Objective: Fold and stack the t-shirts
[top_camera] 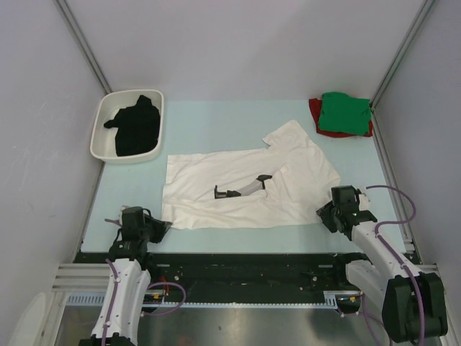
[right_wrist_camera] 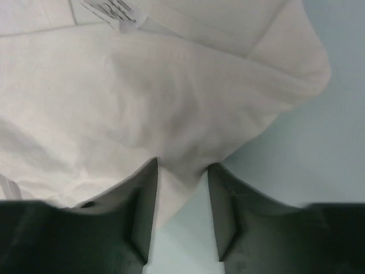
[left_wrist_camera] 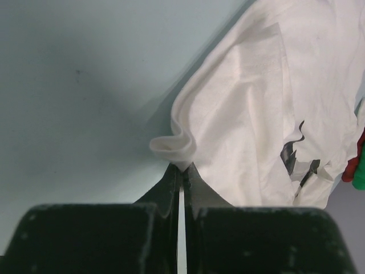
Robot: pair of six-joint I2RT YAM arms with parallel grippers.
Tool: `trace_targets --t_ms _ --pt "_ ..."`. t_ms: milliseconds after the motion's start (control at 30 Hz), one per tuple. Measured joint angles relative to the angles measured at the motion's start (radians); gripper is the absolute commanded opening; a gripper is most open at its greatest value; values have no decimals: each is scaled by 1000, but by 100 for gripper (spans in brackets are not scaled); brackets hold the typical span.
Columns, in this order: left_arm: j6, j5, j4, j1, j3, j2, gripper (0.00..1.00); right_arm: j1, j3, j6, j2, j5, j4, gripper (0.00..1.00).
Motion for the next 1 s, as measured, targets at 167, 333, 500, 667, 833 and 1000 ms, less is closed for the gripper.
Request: trace_targets --t_ms 167,333,500,667,833,1000 --pt "1 5 -1 0 0 2 0 -41 -9 -5 48 -10 66 0" --pt "-1 14 -5 0 1 -2 0 -51 -35 -5 -11 -18 59 0" --pt "-2 25 -17 0 3 -16 0 -51 -60 -3 -217 -13 -83 0" --pt "-3 35 -55 0 7 -20 0 -50 -59 9 -330 -11 -200 0" --pt "-3 50 -140 0 14 -34 0 -42 -57 16 -366 -11 -287 0" --pt "-5 56 -168 0 16 -40 0 -28 -57 27 -394 -12 -326 0"
